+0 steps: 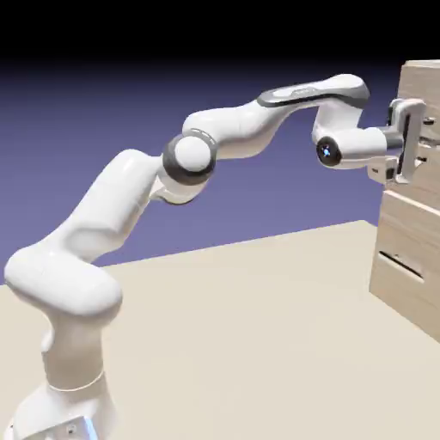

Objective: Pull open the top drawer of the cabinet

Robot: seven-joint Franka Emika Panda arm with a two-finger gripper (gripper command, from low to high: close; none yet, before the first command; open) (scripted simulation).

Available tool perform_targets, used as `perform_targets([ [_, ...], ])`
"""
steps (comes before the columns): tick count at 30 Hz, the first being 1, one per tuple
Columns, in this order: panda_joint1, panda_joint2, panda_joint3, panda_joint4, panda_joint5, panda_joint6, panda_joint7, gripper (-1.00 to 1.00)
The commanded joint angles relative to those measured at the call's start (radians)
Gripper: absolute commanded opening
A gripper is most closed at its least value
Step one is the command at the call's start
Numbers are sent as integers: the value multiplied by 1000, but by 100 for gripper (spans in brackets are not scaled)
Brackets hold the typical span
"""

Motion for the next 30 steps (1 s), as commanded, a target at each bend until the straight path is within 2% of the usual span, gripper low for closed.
perform_targets([
  [1, 24, -15, -22, -36, 30, -13, -26, -100],
  [12, 320, -186, -244, -435, 228, -144, -257, -100],
  [23, 709, -353, -537, -787, 331, -225, -461, -100],
  [26, 804, -303, -641, -849, 298, -251, -373, -100],
  [30, 949, -313, -765, -945, 305, -268, -393, -100],
])
